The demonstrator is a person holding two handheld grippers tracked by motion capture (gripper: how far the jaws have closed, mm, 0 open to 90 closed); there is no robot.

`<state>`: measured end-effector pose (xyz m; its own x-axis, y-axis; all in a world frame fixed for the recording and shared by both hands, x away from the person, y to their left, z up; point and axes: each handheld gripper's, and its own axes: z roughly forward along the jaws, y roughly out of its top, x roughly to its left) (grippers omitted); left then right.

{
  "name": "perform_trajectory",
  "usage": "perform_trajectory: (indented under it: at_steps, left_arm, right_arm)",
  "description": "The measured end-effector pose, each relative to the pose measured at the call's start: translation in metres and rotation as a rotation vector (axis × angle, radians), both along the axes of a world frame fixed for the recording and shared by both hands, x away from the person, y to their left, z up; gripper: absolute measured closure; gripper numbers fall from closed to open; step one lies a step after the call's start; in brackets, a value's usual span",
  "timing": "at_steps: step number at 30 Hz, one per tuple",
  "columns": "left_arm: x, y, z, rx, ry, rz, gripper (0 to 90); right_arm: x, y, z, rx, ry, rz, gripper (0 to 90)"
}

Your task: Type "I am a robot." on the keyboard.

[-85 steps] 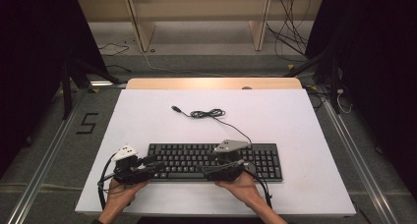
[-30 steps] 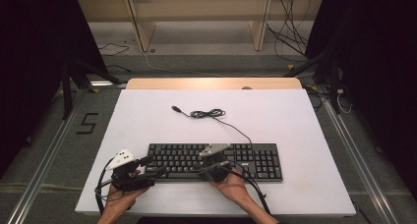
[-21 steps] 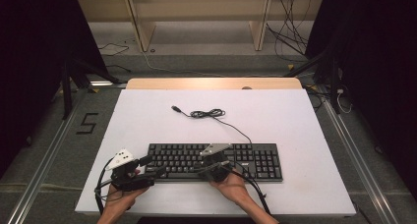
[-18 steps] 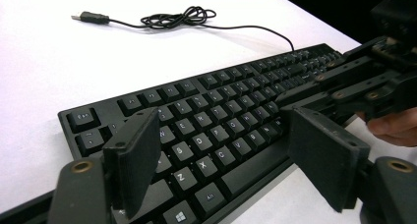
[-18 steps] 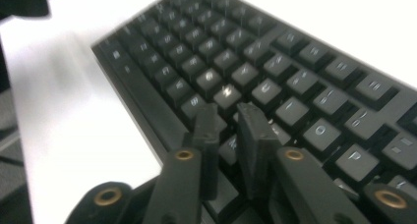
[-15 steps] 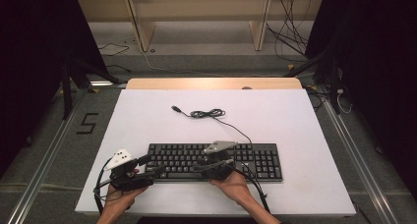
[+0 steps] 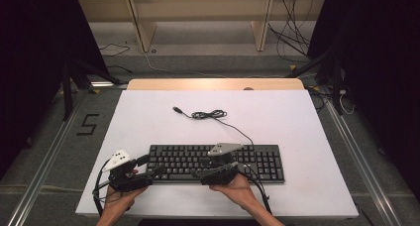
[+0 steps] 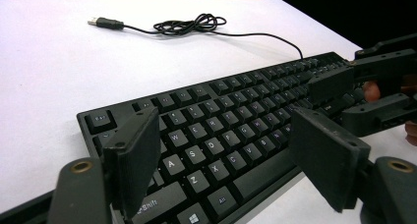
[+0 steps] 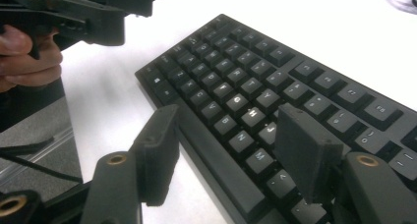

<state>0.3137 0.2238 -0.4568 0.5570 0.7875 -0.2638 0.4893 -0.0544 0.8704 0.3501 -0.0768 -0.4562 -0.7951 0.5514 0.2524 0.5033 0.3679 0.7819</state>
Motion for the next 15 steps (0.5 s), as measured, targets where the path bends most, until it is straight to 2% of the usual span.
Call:
perform_trajectory:
  at_steps: [8,15]
  left_arm:
    - [0.0005,0.0011,-0.0003,-0.001,-0.001,0.012,27.6]
    - [0.0011,0.0021,-0.0008,-0.003,0.002,0.016,27.6]
  right_arm:
    - [-0.0038,0.0037,-0.0014,-0.029,-0.002,0.017,62.0]
    - [-0.0066,0.0079,-0.0048,-0.05,-0.009,0.035,74.5]
